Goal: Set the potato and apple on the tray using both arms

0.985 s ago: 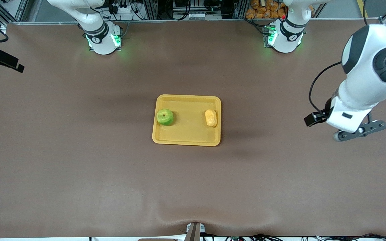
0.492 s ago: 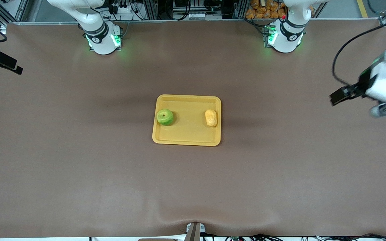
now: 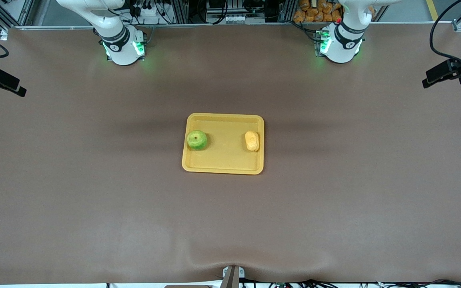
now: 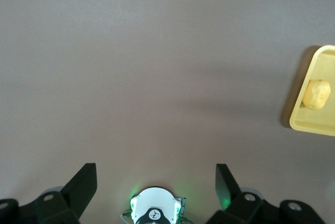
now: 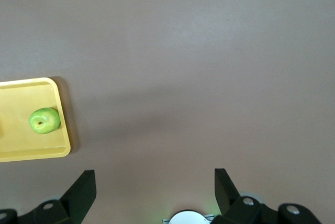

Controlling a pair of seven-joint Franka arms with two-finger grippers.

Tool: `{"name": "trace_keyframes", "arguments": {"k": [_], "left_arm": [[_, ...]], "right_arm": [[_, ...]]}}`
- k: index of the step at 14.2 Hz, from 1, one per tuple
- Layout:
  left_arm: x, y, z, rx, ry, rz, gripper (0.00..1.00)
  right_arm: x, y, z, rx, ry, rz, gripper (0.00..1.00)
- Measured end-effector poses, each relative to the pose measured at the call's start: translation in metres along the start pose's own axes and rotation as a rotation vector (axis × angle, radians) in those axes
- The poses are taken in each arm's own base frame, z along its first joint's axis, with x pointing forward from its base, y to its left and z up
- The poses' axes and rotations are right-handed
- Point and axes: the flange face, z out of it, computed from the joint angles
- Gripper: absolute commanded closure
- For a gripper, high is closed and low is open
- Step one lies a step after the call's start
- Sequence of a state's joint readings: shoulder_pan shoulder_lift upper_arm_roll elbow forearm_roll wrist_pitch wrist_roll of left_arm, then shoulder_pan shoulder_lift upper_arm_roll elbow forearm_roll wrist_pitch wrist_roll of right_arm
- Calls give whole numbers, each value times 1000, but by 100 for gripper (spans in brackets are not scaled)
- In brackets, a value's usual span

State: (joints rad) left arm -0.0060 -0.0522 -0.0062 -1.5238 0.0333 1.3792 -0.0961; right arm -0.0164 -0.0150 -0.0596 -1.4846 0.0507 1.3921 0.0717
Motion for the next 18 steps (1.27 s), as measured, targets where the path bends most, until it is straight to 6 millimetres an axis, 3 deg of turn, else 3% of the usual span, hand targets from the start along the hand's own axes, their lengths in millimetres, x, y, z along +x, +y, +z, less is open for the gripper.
{"name": "trace_keyframes", "arguments": {"k": [6, 13, 18], "left_arm": [[-18, 0, -5, 0, -7, 4, 0], [-13, 3, 12, 4, -43, 11, 0], [-14, 3, 9, 3, -36, 11, 0]], "right_arm": [[0, -15, 3, -39, -2, -36, 0], [1, -2, 4, -45, -9, -20, 0], [0, 3, 5, -46, -19, -35, 0]]}}
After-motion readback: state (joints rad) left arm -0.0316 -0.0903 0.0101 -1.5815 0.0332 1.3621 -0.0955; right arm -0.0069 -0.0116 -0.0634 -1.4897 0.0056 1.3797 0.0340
